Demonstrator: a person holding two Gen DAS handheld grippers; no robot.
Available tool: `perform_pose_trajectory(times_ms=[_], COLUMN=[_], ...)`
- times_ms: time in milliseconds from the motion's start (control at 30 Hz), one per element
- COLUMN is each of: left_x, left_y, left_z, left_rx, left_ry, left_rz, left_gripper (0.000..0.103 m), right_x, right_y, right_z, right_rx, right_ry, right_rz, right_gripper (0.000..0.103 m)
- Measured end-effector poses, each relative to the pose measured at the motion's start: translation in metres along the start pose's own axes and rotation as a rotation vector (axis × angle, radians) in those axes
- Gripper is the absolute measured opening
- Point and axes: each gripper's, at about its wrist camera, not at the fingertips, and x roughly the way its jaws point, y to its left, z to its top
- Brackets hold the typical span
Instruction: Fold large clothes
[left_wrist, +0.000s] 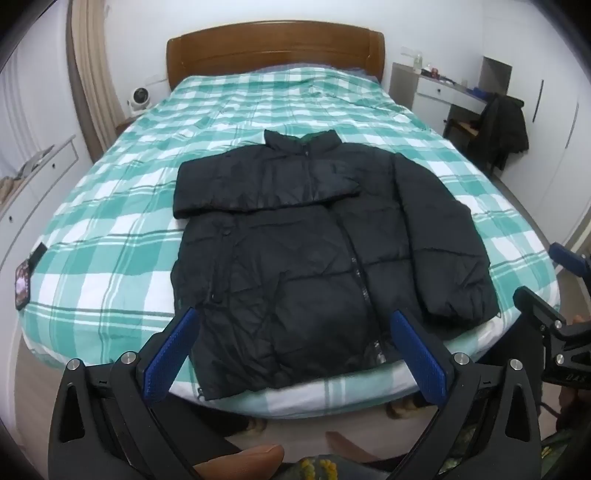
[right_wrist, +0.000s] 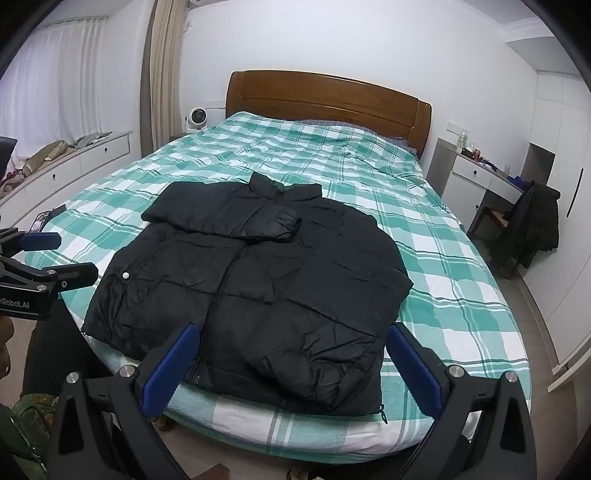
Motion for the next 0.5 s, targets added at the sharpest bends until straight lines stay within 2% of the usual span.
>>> perform_pose_trajectory(times_ms=[300, 333, 367, 400, 433, 500], left_x=[-0.0038, -0.0006, -0.0009, -0.0011, 0.0001, 0.0004], left_y=[-0.0047, -0.0019, -0.0020, -0.0018, -0.0015, -0.0018], left_z=[0.0005, -0.0032, -0.0029, -0.0028, -0.0028, -0.0029], left_rx=[0.007, 0.023, 0.023, 0.022, 0.013, 0.014], left_ry=[-0.011, -0.082, -0.088, -0.089, -0.038, -0.040], left_rz=[-0.003, 0.014, 0.016, 0.016, 0.007, 0.007], left_gripper=[0.103, 0.103, 0.103, 0.103, 0.103, 0.103], right_x=[0.0000, -0.0001, 0.0004, 0.0001, 0.0000, -0.0002], right_y=[-0.0002, 0.0000, -0.0001, 0.0000, 0.0001, 0.0004], right_z=[0.0011, 0.0009, 0.0009, 0.0009, 0.0010, 0.0011], right_rx=[-0.002, -0.003, -0.003, -0.002, -0.002, -0.002], right_ry=[-0.006, -0.006, -0.005, -0.005, -0.005, -0.005], right_rz=[0.001, 0.001, 0.002, 0.002, 0.001, 0.001], right_gripper=[0.103, 0.103, 0.103, 0.103, 0.103, 0.103])
